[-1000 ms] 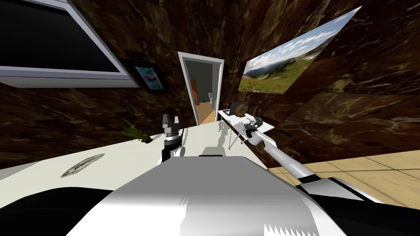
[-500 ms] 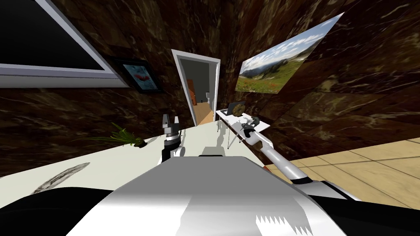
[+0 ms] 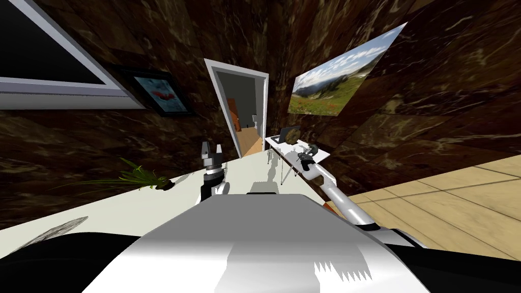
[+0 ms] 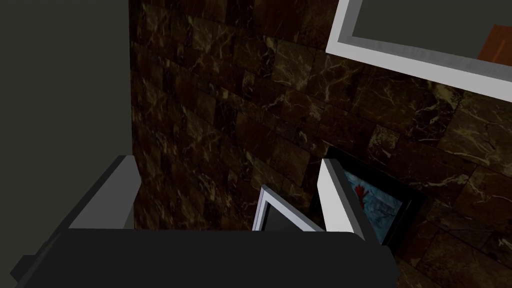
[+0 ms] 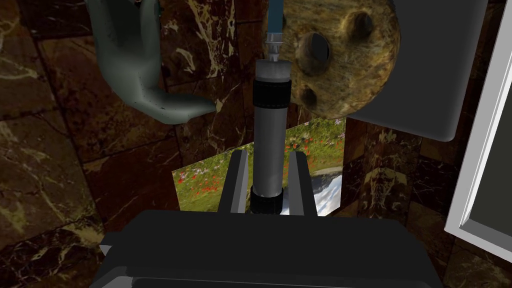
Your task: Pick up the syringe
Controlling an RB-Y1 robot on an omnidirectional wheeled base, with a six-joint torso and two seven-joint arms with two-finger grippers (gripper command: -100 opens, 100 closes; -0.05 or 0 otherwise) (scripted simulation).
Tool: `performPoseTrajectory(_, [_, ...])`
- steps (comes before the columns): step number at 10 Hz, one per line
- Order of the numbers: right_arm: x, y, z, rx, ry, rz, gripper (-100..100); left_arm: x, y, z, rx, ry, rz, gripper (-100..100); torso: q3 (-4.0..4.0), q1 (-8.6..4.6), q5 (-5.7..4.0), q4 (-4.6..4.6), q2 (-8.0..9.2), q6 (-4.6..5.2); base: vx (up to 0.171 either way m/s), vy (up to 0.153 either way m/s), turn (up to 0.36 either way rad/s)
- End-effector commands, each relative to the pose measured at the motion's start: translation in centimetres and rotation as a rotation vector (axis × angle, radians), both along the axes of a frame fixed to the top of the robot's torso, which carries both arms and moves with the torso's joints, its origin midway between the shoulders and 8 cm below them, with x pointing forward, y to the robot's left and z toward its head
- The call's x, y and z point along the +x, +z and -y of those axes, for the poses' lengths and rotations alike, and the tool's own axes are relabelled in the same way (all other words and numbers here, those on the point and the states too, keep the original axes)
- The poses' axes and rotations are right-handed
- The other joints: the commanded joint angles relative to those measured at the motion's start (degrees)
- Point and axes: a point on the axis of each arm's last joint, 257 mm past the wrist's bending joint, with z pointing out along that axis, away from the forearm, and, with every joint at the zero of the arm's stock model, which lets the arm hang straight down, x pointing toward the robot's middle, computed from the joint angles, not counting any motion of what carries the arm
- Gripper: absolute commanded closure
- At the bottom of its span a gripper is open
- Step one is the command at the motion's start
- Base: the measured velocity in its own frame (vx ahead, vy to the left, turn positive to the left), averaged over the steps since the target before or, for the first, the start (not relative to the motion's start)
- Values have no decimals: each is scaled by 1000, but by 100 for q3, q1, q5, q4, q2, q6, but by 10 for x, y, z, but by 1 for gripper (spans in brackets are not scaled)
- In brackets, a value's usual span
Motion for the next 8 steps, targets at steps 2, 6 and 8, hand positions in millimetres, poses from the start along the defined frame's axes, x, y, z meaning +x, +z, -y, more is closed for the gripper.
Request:
performPoseTrajectory(2, [-1,12,-11,-2,14,24,100,0,0,0,0,0,0,0,2,2,2,0,5,1,19,-7,-108])
performPoseTrajectory(6, [-3,20,-24,-27,29,33,100,0,0,0,0,0,0,0,-2,3,9,0,-5,14,51,-8,-109])
performPoseTrajectory(8, [-3,20,-22,-38,30,28,100,0,0,0,0,0,0,0,-2,5,5,-2,-2,0,17,-2,1])
